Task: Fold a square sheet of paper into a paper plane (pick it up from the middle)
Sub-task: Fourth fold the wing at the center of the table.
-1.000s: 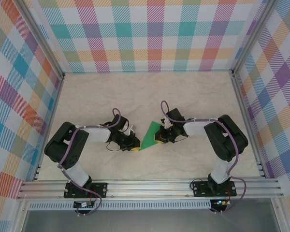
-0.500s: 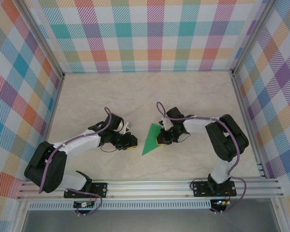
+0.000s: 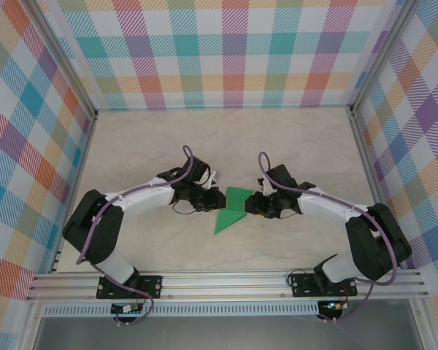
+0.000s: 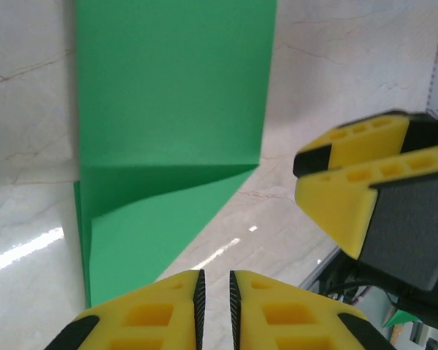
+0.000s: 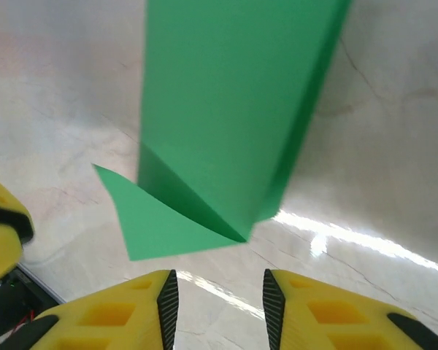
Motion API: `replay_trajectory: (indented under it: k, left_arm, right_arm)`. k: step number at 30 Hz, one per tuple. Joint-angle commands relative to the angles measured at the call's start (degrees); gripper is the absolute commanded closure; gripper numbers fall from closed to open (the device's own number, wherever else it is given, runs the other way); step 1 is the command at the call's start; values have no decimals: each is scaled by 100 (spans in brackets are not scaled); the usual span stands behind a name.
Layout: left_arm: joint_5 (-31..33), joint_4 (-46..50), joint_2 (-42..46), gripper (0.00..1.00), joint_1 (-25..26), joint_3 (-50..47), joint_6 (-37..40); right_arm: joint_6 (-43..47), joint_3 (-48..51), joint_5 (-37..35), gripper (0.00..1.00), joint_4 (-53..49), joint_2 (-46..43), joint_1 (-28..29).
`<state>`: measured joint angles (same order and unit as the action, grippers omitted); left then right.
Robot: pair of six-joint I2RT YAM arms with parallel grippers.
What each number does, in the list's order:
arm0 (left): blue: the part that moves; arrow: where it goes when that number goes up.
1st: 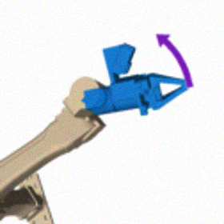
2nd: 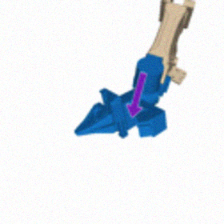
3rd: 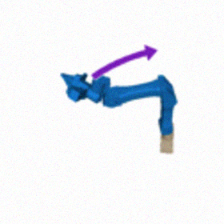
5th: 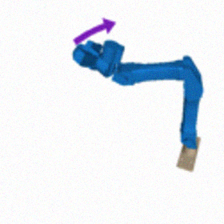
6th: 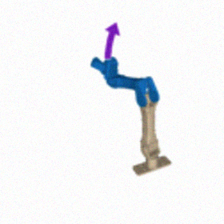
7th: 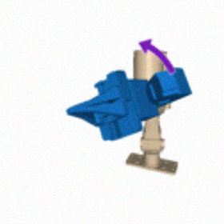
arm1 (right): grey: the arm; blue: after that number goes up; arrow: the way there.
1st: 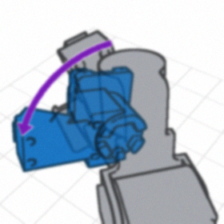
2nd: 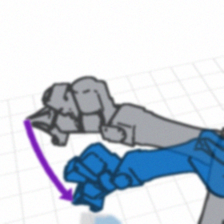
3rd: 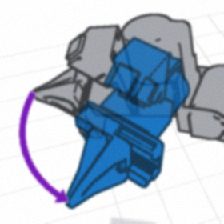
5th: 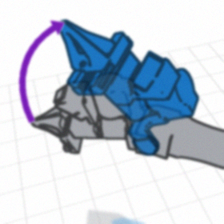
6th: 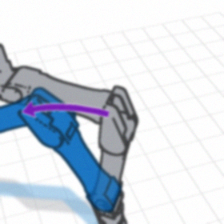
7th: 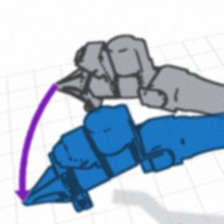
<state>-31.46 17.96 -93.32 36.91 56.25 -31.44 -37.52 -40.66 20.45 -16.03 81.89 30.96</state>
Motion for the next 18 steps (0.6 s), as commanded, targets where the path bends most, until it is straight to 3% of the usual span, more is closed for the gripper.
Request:
replay_trajectory:
  k: [1,10,18]
  left_arm:
    - [130,201,-234,84,49,143,200]
    - [300,232,-184,85,84,135,217]
    - [932,283,368,76,291,-107,192]
  right_arm:
    - [-708,197,188,56,602,-43,9]
    - [-734,-85,688,54,1212,699,15]
    - [-542,-468,1015,75,1239,1124,43]
